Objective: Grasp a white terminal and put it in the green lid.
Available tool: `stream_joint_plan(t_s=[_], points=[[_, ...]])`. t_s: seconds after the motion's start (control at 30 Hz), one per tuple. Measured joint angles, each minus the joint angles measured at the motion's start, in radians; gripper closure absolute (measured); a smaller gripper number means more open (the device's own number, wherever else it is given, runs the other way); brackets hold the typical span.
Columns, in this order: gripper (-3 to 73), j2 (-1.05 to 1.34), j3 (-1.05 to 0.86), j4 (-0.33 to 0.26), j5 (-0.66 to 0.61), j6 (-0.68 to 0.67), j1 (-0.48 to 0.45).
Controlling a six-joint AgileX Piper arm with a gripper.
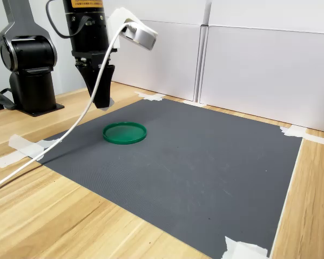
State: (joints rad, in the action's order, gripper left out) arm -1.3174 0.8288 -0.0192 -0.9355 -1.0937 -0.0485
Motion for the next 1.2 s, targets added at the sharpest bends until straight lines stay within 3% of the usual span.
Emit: stream_joint_plan(t_s=[0.23,0.57,1.2], points=[[37.8,0.0,-0.002,0.019,-0.005,0.088,0.074],[37.8,-0.09,-0.002,0.019,0.056,0.092,0.079],[37.8,-0.19,-0.002,-0.016,0.116,-0.041,0.081]])
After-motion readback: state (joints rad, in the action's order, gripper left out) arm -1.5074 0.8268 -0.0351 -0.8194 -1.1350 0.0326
